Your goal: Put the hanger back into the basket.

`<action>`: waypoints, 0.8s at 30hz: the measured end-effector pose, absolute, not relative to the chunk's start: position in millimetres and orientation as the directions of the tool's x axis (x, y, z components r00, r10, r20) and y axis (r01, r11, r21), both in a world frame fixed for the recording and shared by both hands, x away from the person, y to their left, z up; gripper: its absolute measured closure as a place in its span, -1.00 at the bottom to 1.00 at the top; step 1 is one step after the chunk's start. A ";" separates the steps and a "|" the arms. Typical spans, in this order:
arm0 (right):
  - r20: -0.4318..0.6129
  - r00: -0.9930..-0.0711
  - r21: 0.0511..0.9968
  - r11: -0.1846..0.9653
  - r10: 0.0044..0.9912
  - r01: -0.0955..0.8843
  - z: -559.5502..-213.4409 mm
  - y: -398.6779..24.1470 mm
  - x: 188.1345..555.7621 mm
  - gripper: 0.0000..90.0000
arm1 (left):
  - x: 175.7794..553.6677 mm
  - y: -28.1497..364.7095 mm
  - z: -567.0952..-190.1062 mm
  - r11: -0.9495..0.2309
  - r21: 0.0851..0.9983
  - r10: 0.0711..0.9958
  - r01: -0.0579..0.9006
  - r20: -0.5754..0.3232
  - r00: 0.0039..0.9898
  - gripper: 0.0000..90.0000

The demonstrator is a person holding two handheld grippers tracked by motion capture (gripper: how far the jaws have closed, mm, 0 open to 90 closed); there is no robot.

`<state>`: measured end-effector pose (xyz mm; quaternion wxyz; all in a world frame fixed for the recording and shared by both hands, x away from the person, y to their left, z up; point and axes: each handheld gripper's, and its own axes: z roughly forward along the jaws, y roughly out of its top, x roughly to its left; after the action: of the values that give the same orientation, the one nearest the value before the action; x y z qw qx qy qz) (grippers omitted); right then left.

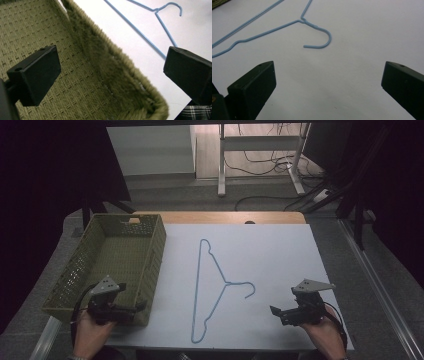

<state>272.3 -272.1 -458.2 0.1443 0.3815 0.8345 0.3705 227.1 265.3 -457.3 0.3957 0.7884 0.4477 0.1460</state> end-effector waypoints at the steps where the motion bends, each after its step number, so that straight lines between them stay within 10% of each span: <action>1: 0.040 -0.669 0.726 0.438 0.742 0.530 -457.6 -271.3 272.3 -1.00 | 227.5 263.7 -456.0 -0.289 0.756 0.821 0.588 -0.121 0.558 -0.97; 24: 0.053 -0.684 0.723 0.444 0.728 0.529 -446.0 -257.8 285.3 -1.00 | 243.9 216.9 -434.5 -0.326 0.790 0.736 0.520 -0.133 0.664 -1.00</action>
<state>285.3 -257.8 -446.0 0.1339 0.3745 0.8391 0.3711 243.9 216.9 -434.5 0.4299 0.8045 0.3900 0.1256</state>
